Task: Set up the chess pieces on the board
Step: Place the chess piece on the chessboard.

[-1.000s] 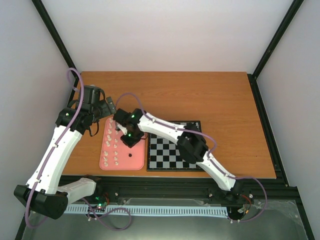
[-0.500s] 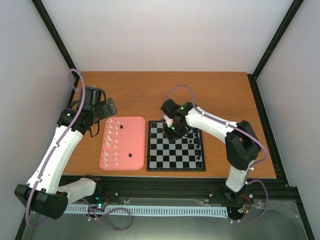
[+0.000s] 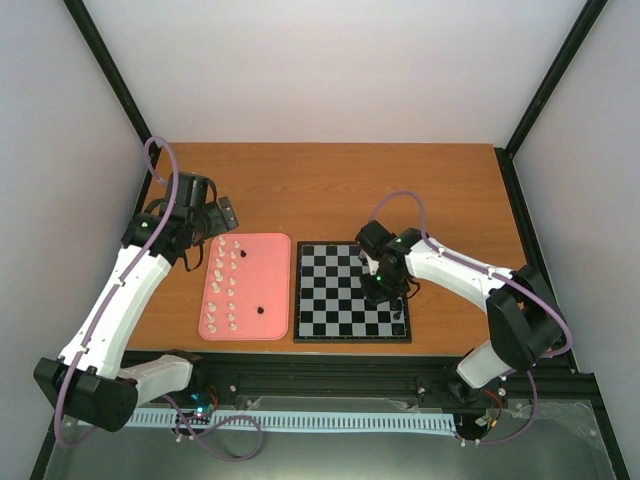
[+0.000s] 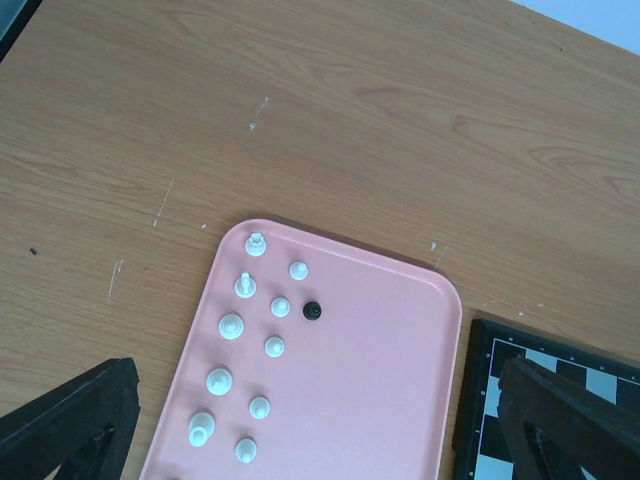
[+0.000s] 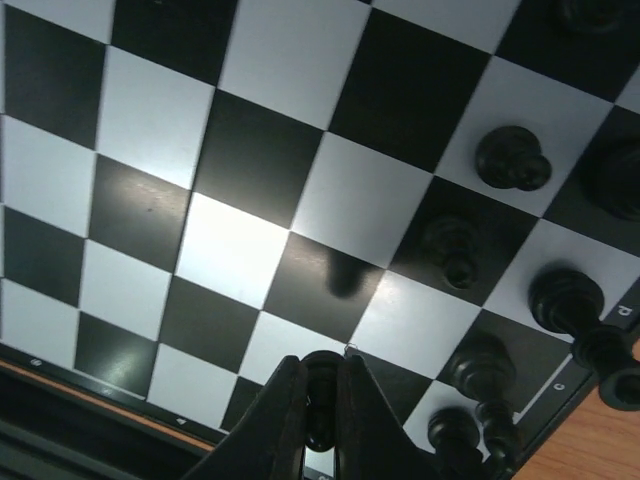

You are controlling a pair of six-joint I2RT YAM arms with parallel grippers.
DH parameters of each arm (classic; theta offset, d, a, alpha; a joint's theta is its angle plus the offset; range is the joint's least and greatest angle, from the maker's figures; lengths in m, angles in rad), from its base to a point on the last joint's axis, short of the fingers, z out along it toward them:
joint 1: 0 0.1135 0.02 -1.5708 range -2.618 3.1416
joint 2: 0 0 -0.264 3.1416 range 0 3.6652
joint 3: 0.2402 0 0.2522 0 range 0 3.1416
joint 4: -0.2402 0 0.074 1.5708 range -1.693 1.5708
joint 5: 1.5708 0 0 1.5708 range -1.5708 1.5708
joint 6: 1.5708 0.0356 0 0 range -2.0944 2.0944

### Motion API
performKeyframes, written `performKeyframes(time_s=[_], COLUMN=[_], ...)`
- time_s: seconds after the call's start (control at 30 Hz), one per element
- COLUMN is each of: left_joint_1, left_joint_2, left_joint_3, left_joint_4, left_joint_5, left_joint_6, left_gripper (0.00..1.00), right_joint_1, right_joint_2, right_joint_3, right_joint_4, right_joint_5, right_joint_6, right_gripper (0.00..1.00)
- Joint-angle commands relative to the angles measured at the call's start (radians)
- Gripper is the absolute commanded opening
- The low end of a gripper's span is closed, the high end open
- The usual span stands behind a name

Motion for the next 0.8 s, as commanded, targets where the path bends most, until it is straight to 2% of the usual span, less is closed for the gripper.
performKeyframes(time_s=[0.0, 0.77], left_joint_1=[0.004, 0.004], left_joint_2=[0.007, -0.007], left_joint_3=[0.002, -0.012], left_joint_4=[0.025, 0.018], left_joint_5=[0.007, -0.004], left_joint_6=[0.001, 0.002], left_gripper=[1.0, 1.0], right_joint_1=[-0.021, -0.069], right_joint_2=[-0.028, 0.012], right_joint_3=[-0.027, -0.081], right_joint_4=[0.035, 0.069], right_joint_5=[0.065, 0.032], right_joint_6=[0.027, 0.01], right_gripper=[0.05, 0.07])
